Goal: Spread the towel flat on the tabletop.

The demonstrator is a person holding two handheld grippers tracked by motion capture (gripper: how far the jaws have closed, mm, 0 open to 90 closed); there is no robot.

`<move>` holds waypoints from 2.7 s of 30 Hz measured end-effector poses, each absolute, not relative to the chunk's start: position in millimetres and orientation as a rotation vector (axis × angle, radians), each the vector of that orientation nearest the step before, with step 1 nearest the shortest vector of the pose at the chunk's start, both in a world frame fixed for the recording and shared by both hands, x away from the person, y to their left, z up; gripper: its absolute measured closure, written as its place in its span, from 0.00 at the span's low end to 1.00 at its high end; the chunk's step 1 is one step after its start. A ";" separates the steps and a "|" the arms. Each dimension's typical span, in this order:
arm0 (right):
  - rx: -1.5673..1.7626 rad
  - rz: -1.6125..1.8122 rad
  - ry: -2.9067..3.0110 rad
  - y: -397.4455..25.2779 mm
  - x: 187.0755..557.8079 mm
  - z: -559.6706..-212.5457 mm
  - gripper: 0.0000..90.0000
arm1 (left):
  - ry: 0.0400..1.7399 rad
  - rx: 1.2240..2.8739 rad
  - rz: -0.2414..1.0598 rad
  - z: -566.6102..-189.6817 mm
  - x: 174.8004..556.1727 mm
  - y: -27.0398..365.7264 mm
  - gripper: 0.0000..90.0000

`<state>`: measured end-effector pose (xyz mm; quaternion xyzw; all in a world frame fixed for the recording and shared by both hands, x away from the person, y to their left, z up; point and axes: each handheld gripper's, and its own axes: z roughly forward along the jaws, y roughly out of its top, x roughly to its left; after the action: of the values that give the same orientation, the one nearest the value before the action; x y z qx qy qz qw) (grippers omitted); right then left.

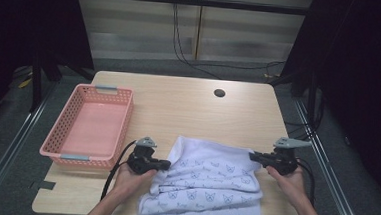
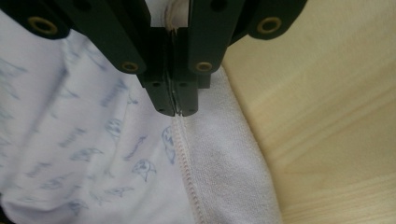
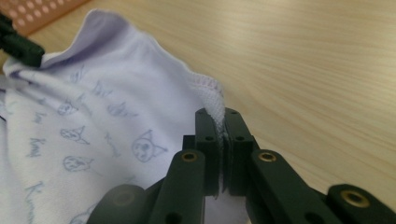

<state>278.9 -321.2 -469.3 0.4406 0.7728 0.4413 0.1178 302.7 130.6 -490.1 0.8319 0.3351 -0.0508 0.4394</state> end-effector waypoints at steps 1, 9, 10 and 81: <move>1.299 1.304 2.222 -329.3 275.3 -464.3 0.97 | 0.833 2.024 -0.155 -487.6 299.0 135.5 0.98; 1.318 1.306 2.210 -337.1 274.8 -463.8 0.97 | 0.919 1.962 0.011 -474.4 303.3 148.0 0.88; 1.318 1.306 2.210 -337.1 274.8 -463.8 0.97 | 0.919 1.962 0.011 -474.4 303.3 148.0 0.83; 1.056 1.540 1.960 -313.2 371.1 -289.9 0.97 | 0.753 1.759 0.346 -307.4 416.4 174.6 0.94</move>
<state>371.1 -313.2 -289.9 0.3810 0.7070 0.5554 0.2157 416.4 174.6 -307.4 0.7472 0.3198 0.1470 0.5637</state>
